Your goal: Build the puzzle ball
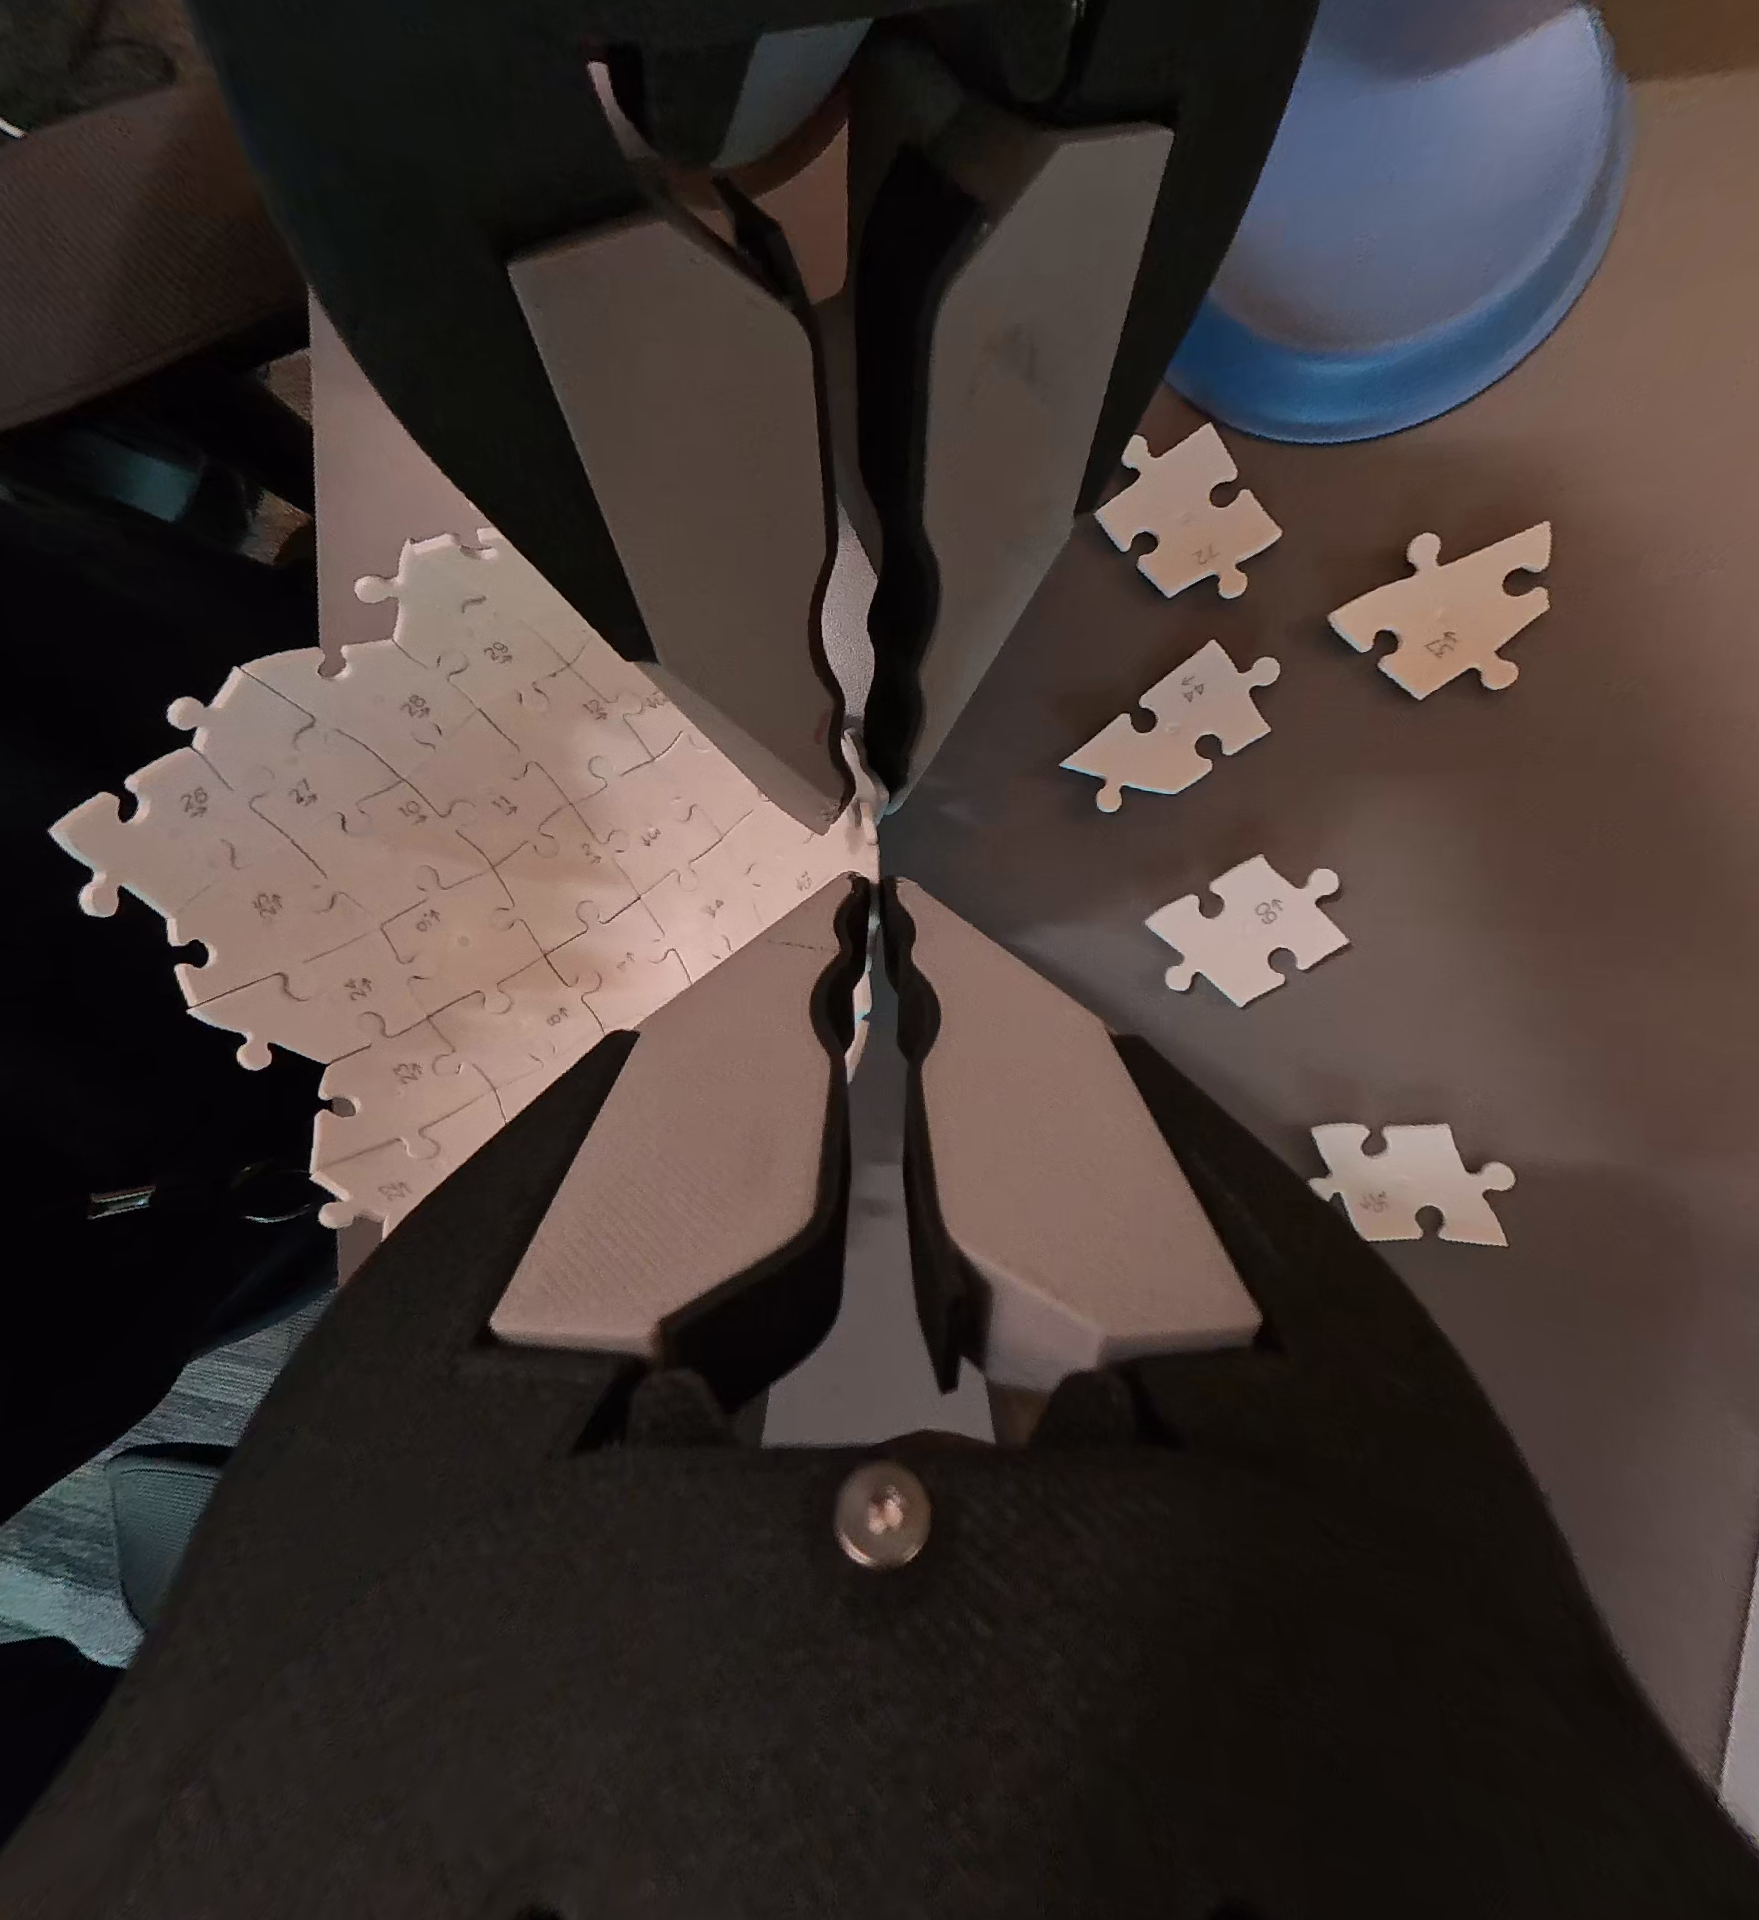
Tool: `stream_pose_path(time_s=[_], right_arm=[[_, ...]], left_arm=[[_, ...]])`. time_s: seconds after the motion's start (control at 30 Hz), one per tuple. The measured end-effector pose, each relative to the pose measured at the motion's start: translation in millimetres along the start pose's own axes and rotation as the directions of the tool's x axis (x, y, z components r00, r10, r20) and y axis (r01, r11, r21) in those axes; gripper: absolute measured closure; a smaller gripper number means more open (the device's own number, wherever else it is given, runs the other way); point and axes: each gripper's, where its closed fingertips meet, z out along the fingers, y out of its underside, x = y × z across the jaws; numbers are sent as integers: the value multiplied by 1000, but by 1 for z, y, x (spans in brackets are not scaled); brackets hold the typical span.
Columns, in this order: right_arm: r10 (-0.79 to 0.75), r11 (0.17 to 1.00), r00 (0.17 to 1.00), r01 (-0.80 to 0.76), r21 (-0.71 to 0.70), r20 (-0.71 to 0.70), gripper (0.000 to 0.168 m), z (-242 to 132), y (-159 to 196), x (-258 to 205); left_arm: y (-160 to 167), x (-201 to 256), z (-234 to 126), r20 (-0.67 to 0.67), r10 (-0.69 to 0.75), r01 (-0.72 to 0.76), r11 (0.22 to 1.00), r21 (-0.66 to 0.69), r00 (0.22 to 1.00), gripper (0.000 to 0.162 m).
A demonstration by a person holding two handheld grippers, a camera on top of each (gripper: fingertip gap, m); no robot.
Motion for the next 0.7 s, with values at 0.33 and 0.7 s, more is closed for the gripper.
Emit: stream_pose_path(time_s=[0.33, 0.7], right_arm=[[36, 999, 999, -37, 25, 41, 168, 0, 1, -1], [45, 998, 997, -48, 42, 65, 168, -2, 2, -2]], left_arm=[[0, 0, 1, 23, -17, 16, 999, 42, 1000, 159], [0, 1, 6, 22, -17, 17, 999, 36, 1000, 159]])
